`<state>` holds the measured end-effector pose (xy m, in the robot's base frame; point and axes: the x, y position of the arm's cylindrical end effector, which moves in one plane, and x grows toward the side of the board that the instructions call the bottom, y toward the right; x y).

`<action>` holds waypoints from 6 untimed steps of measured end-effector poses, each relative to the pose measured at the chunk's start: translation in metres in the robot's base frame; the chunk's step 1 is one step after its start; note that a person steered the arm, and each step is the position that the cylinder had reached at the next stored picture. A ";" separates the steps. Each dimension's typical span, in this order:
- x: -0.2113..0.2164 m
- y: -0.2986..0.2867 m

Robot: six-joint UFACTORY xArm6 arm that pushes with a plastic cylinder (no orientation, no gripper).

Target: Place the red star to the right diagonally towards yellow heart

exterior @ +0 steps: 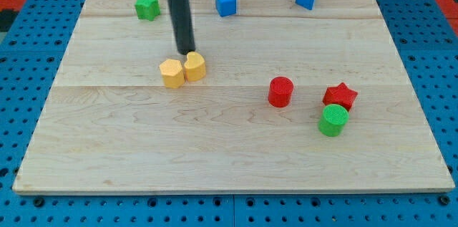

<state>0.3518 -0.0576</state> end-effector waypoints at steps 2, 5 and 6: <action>-0.006 0.207; 0.153 0.324; 0.173 0.285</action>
<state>0.5244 0.2273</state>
